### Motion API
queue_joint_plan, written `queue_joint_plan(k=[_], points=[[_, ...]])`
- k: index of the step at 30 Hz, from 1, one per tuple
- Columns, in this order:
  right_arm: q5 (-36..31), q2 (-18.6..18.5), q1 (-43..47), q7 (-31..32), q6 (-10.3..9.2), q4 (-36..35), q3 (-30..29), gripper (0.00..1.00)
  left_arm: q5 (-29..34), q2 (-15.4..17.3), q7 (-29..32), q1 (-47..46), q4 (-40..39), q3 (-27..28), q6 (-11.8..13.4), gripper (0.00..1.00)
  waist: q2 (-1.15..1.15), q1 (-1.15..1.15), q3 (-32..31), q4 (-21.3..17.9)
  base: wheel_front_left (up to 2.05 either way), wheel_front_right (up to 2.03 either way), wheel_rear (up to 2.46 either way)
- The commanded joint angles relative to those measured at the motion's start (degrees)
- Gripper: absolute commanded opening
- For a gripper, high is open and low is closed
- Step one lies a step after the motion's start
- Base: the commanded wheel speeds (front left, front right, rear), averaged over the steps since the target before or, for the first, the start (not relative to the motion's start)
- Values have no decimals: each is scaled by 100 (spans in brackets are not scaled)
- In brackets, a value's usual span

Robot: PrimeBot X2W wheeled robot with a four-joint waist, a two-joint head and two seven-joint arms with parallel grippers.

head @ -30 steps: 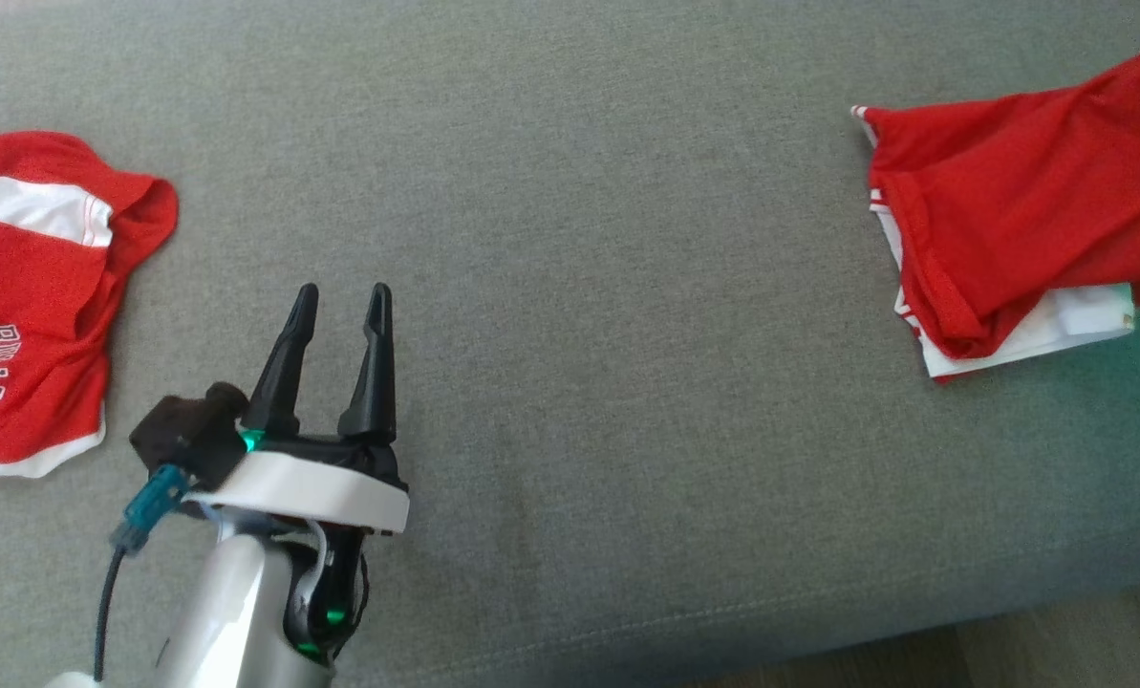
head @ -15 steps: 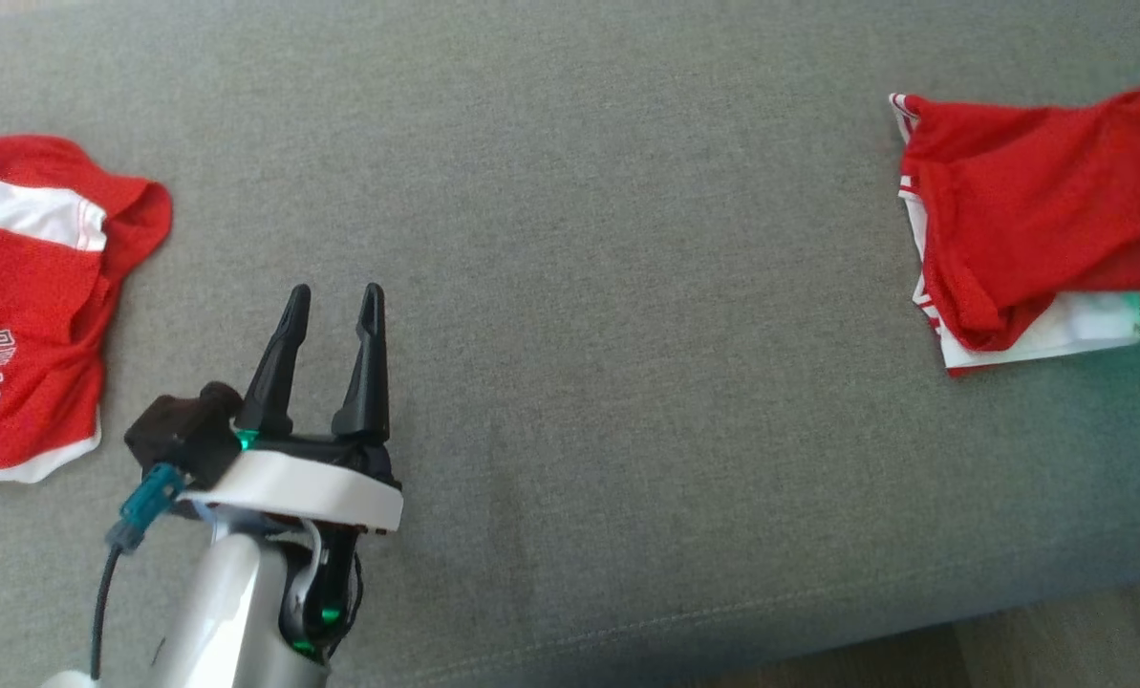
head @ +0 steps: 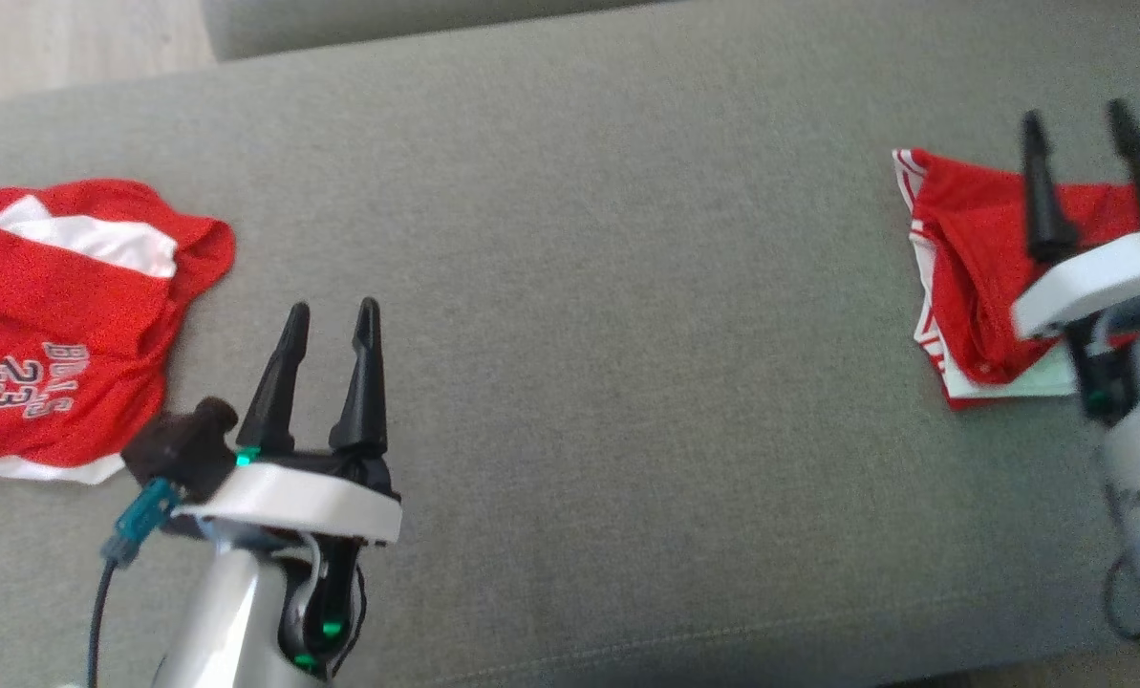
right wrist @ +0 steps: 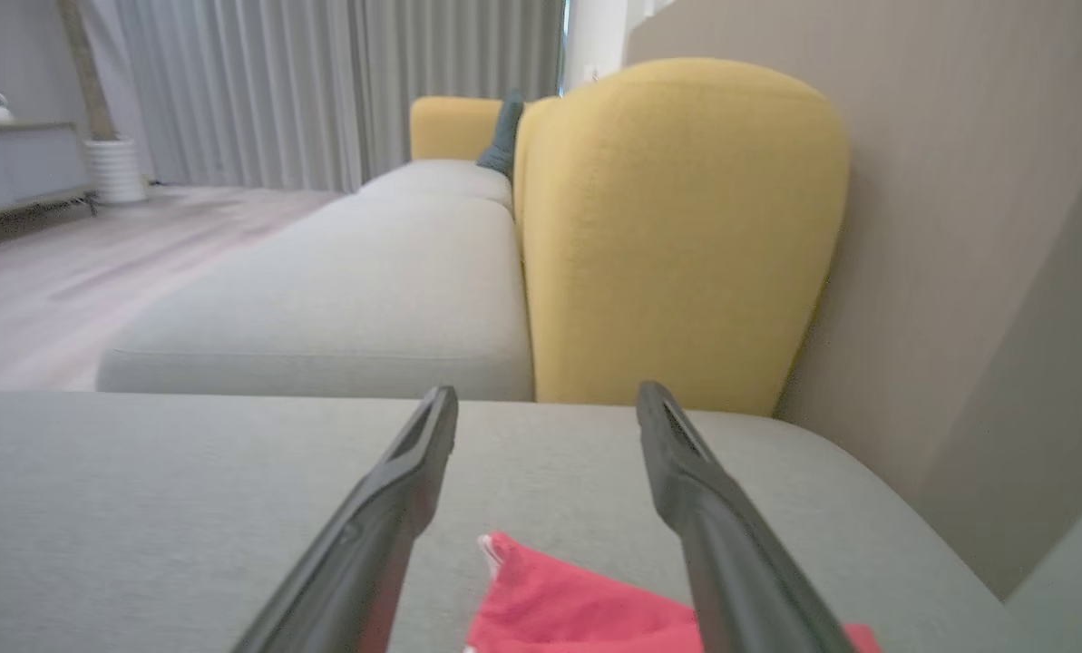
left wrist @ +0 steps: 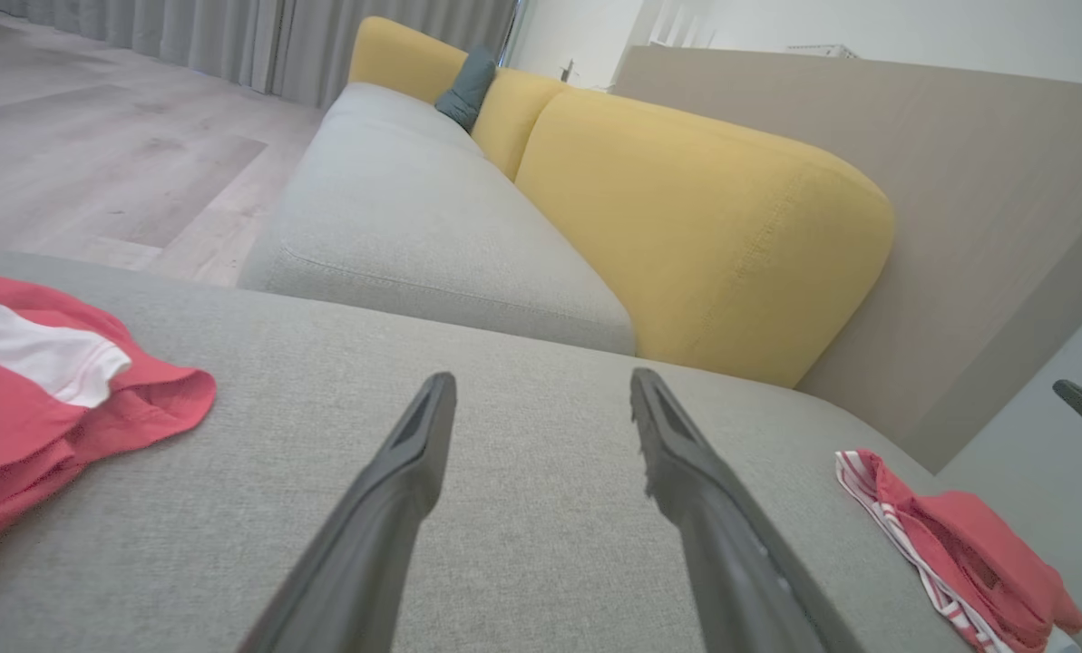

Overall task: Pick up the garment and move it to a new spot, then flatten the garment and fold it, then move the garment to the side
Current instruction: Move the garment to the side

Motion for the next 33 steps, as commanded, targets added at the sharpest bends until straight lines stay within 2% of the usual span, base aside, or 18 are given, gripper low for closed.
queue_joint_plan(k=[1,7,12,18,22,26,33], points=[[46,35,122,-47,-5,-230,104,100,-24,33,-29,-20,-198,186,31,100,0,0,-184,134,0,0,0],[123,596,734,18,-5,-900,199,100,-82,33,-29,204,-299,236,90,100,0,0,-496,375,0,0,0],[-33,1076,1367,-28,-5,-1354,-12,100,-132,33,-29,401,-391,266,138,100,0,0,-683,536,0,0,0],[-340,1466,2043,-101,-5,-1701,-323,100,-124,33,-29,618,-433,275,148,100,0,0,-826,632,0,0,0],[-661,1595,2421,-147,-5,-1818,-389,100,-46,33,-29,750,-434,310,200,100,0,0,-912,671,0,0,0],[-715,1619,2628,-166,-5,-1837,-392,100,-6,33,-29,821,-415,300,200,100,0,0,-928,683,0,0,0],[-529,1623,2802,-179,-5,-1883,-299,100,4,33,-29,855,-338,324,174,100,0,0,-936,671,0,0,0]])
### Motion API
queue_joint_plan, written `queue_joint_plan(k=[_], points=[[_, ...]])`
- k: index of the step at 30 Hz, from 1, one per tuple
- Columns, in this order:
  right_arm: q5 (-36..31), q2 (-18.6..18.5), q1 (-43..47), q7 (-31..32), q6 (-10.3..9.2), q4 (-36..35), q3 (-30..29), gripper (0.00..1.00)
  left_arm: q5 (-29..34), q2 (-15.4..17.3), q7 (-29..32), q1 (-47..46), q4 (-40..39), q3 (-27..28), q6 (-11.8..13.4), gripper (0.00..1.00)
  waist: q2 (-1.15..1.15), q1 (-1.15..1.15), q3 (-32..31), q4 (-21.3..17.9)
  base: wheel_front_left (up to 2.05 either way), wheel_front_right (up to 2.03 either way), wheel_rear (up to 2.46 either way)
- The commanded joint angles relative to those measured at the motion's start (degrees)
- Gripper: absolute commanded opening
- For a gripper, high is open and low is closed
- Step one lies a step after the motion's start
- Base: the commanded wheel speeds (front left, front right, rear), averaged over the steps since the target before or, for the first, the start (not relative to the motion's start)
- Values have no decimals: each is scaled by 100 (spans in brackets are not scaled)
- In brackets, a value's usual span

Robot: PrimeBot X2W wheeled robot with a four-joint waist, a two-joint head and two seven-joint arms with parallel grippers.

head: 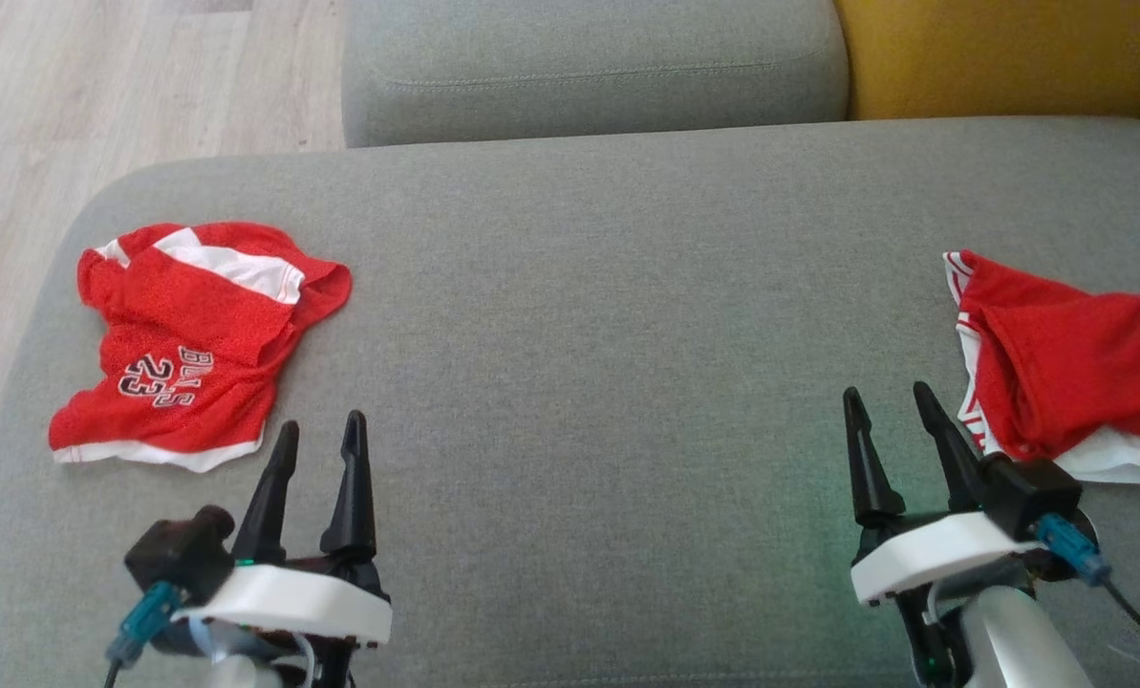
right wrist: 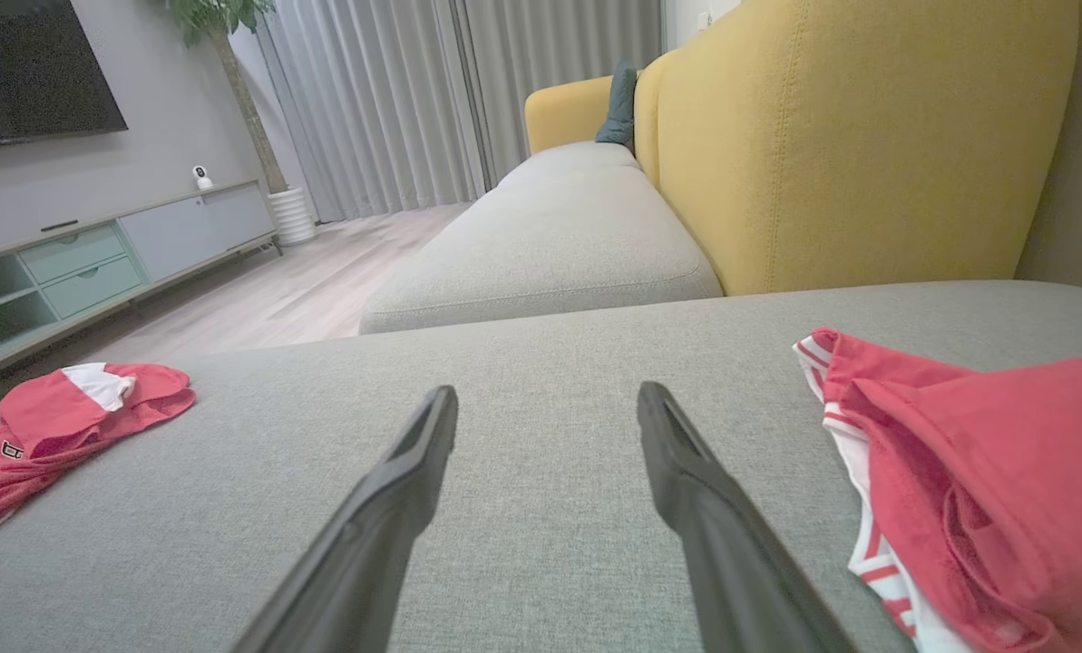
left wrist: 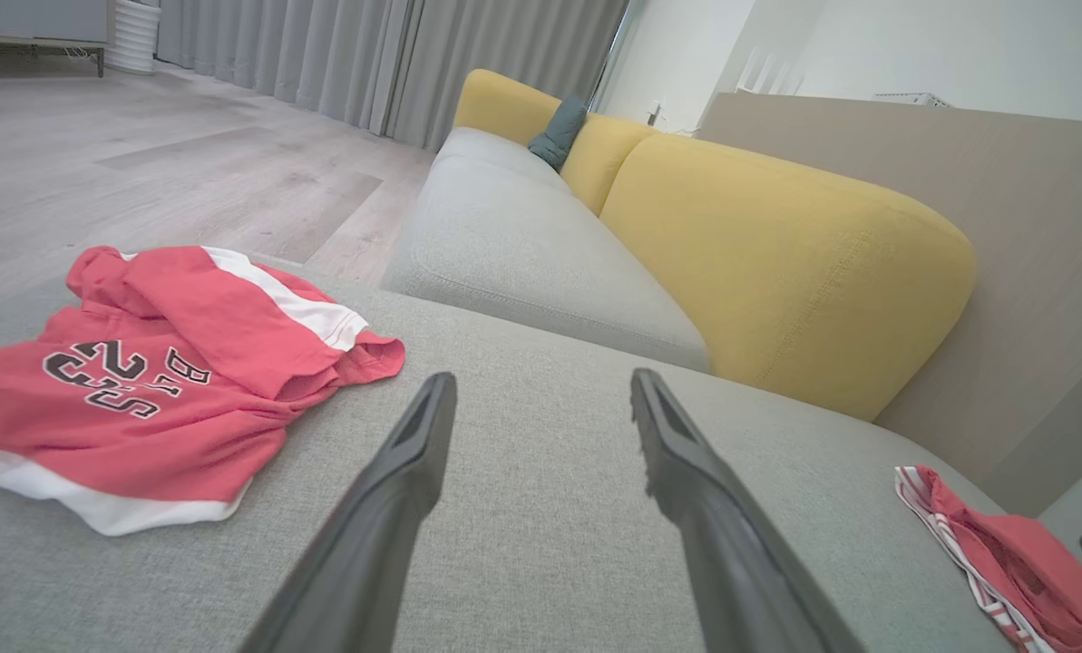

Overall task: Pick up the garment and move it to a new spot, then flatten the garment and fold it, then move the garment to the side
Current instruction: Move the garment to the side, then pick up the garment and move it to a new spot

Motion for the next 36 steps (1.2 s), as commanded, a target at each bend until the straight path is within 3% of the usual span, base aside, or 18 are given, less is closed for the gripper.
queue_joint_plan(k=[1,19,36], points=[[40,-2,-150,-77,-5,-211,139,100,9,28,-31,-207,-124,208,-16,100,0,0,6,-5,0,0,0],[176,-1,-95,-78,-5,-367,197,100,-53,28,-31,-243,-143,260,-2,100,0,0,11,4,0,0,0],[202,-1,-115,-78,-5,-265,619,100,44,28,-31,-236,-255,555,-21,100,0,0,44,1225,0,0,0]])
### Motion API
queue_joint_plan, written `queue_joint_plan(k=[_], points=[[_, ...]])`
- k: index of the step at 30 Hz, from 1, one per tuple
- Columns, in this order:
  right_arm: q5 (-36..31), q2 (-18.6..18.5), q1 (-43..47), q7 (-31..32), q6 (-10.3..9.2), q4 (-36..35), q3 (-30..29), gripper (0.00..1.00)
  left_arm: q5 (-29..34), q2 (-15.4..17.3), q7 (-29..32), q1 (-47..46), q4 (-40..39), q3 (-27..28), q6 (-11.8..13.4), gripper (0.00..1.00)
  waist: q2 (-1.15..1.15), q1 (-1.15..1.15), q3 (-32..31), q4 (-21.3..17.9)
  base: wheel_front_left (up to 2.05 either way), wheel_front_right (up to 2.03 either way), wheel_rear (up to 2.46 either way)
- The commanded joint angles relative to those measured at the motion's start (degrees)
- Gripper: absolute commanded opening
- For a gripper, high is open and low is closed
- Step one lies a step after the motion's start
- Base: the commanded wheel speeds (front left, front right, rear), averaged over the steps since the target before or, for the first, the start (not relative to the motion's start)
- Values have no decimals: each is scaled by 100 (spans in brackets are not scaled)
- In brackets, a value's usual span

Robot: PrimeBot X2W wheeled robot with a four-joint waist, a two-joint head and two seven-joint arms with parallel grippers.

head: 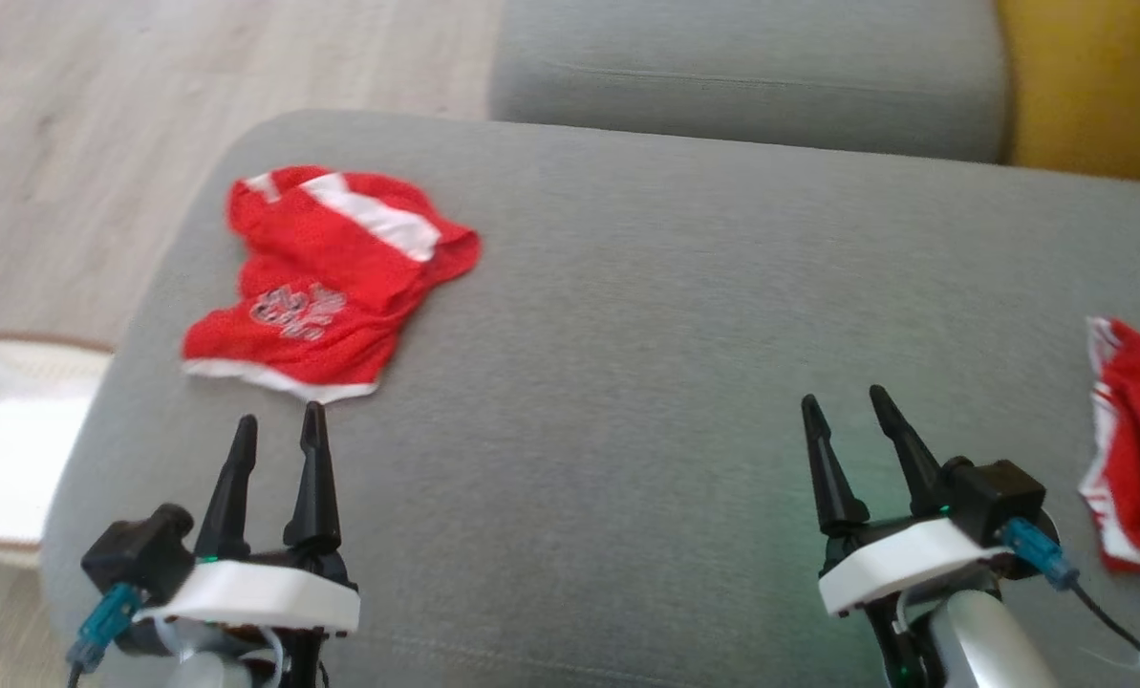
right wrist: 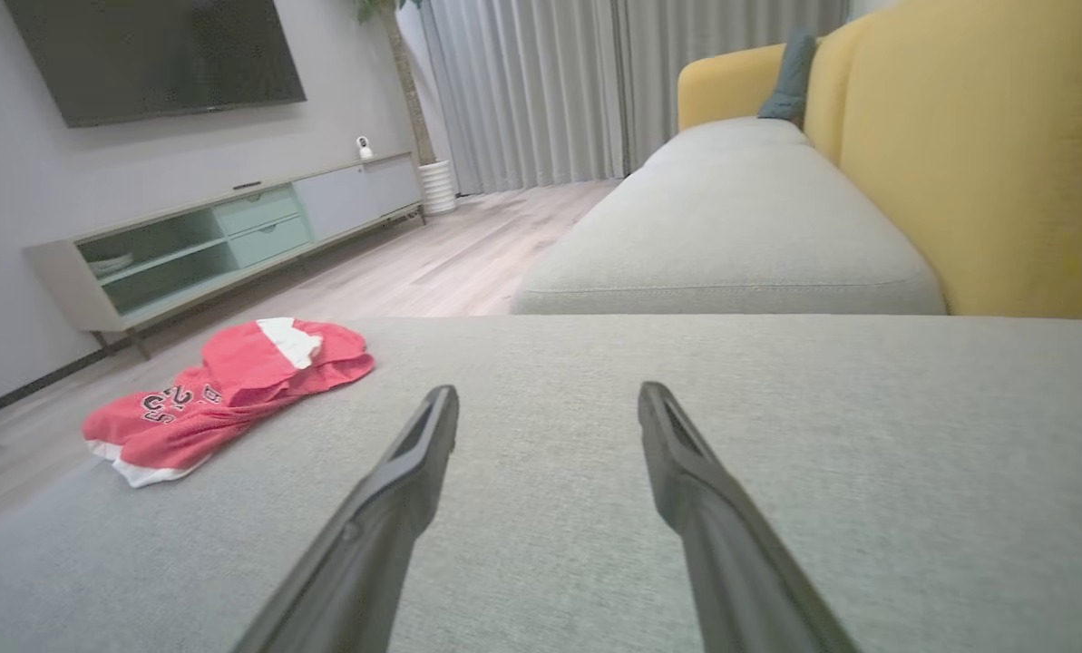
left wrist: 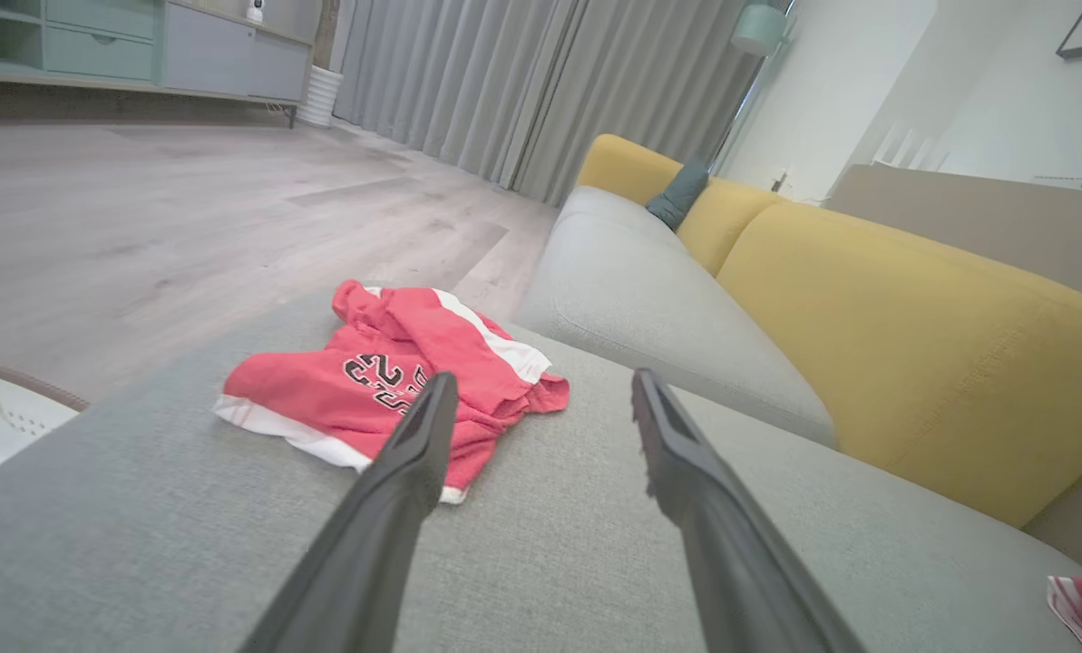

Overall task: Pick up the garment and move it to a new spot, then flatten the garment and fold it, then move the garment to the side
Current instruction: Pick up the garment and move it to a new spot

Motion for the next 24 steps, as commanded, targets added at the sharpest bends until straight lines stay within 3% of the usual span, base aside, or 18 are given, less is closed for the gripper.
queue_joint_plan(k=[1,12,24], points=[[23,-5,-148,-62,-5,-157,152,100,73,26,-31,-229,-207,193,14,100,0,0,20,311,0,0,0],[143,-5,-87,-62,-5,-54,282,100,144,26,-31,-110,-216,344,-21,100,0,0,-71,1077,0,0,0],[192,-5,-118,-62,-5,7,380,100,148,26,-31,-104,-256,464,-28,100,0,0,6,1176,0,0,0]])
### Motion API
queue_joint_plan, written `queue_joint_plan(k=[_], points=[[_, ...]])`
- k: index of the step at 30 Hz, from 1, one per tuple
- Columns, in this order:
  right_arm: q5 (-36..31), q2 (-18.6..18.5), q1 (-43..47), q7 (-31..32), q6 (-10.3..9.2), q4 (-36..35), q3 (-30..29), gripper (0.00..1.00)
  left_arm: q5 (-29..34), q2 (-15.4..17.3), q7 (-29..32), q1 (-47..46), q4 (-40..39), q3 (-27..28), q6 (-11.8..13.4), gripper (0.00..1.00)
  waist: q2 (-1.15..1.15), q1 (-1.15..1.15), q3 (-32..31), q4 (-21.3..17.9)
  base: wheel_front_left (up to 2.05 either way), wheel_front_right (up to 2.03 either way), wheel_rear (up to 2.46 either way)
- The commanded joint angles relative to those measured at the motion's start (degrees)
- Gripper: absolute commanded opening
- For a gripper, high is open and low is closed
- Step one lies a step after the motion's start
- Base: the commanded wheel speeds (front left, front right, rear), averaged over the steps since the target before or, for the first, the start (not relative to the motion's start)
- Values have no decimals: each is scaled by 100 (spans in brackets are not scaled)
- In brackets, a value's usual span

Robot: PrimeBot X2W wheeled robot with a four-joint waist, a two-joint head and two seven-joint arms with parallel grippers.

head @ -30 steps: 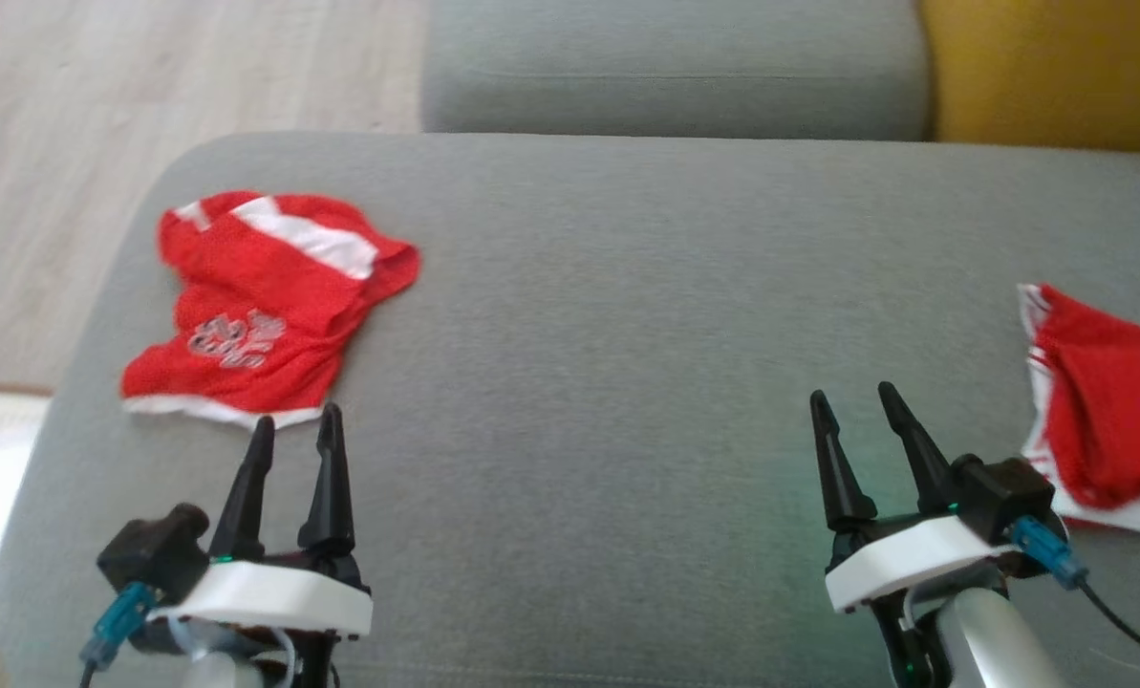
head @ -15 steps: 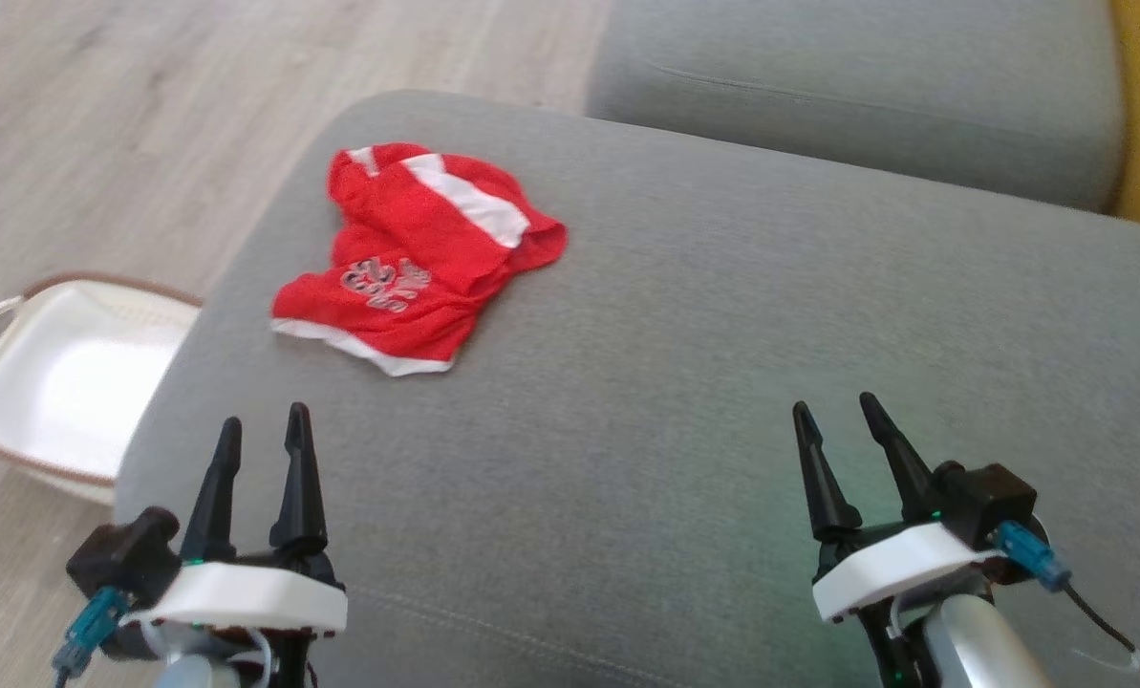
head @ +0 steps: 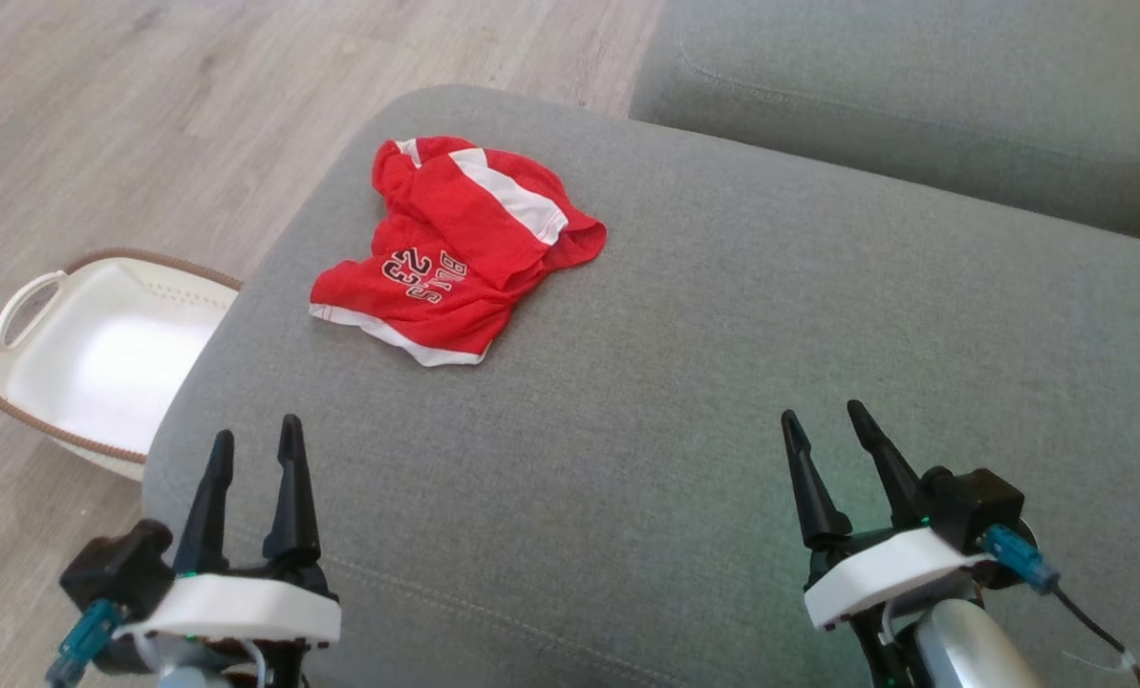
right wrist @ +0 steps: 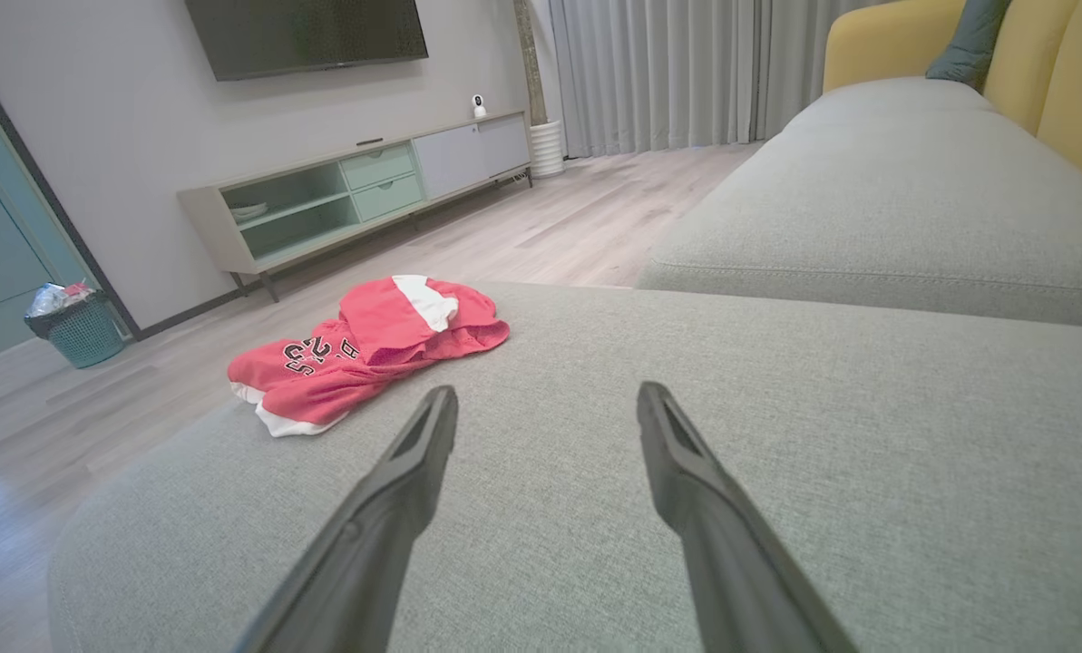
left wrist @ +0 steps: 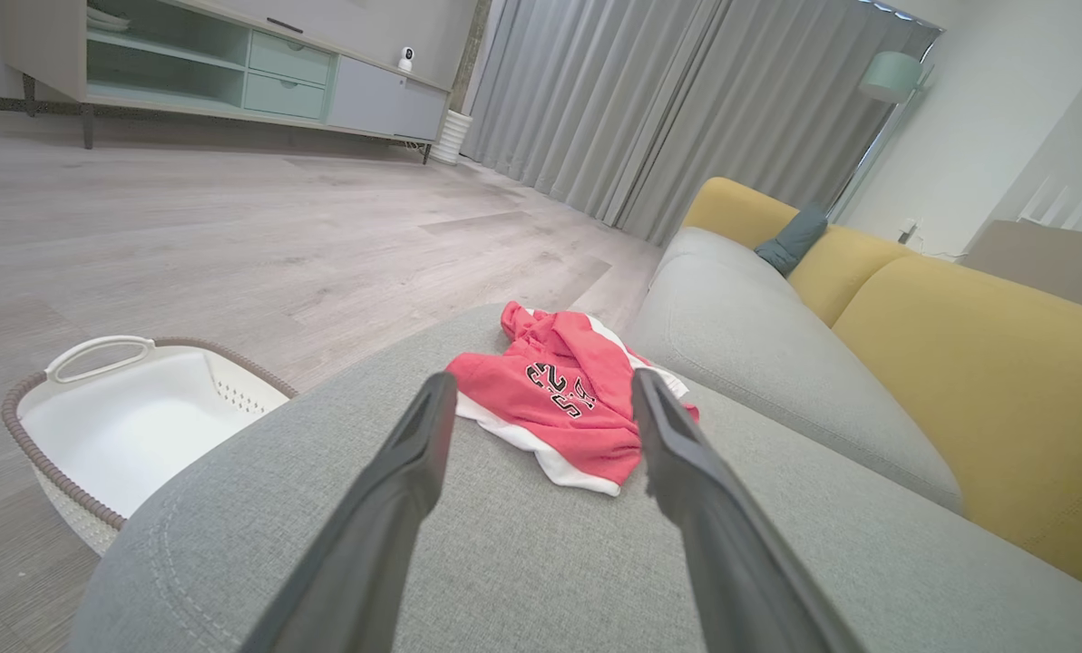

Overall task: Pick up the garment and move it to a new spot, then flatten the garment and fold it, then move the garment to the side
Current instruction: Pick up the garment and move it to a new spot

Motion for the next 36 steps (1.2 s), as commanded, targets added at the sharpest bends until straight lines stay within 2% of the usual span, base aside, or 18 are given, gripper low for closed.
queue_joint_plan(k=[1,9,14,18,19,27,36], points=[[22,-7,-133,-62,-5,-151,114,100,40,25,-31,-277,-224,251,-9,100,0,0,48,-34,0,0,0],[-179,-7,-347,-62,-5,-197,-60,100,214,27,-31,-753,85,488,-76,100,0,0,510,-295,0,0,0],[-437,-7,-546,-55,-5,-313,-358,100,392,342,47,-1618,829,515,-187,100,0,0,929,-515,0,0,0],[-640,-7,-692,16,-5,-493,-621,100,437,673,665,-2482,1543,401,-267,100,0,0,1257,-713,0,0,0],[-640,-7,-692,16,-5,-493,-621,100,437,673,665,-2482,1543,401,-267,100,0,0,1257,-713,0,0,0],[-834,-7,-890,191,-5,-937,-868,100,288,1247,2140,-3791,3164,217,-426,100,0,0,1767,-1146,0,0,0],[-866,-7,-971,243,-5,-1302,-841,100,495,1704,2997,-4560,4548,-125,-469,100,0,0,2118,-1491,0,0,0]])
